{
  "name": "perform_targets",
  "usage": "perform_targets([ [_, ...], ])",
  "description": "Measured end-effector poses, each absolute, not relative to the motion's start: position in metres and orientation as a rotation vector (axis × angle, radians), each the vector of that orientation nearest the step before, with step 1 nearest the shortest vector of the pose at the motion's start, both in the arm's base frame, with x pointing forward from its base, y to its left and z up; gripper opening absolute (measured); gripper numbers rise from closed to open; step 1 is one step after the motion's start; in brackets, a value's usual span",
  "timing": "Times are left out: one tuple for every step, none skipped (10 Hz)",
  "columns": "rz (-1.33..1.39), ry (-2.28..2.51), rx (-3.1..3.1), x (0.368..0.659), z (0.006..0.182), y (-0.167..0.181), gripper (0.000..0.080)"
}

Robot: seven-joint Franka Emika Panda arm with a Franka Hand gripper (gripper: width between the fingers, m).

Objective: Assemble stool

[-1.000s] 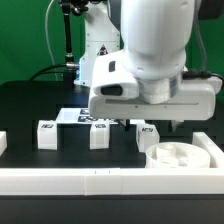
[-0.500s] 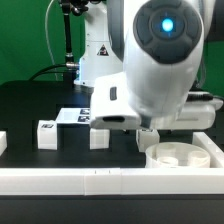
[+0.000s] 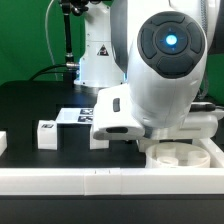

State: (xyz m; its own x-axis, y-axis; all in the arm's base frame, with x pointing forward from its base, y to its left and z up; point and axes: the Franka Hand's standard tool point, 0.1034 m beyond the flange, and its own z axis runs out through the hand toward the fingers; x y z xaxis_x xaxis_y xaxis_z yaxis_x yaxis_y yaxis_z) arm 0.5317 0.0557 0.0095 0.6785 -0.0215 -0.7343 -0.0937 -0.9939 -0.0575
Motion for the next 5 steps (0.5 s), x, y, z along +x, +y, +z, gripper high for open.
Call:
perform_targets([
  [1.223,0.095,-2.795,0.5312,0.0089,0.0562,0.0523],
  [1.222,0.095,-2.795,0.5312,0.0088,0.0561,0.0384],
  [1.222,0.095,-2.795,0.5313,0.0089,0.0561,0.0384],
  [1.221,0.095,-2.795,0.5314,0.0088,0.0561,0.0325],
  [1.221,0.095,-2.795,0.5315,0.0089,0.0561,0.0325],
])
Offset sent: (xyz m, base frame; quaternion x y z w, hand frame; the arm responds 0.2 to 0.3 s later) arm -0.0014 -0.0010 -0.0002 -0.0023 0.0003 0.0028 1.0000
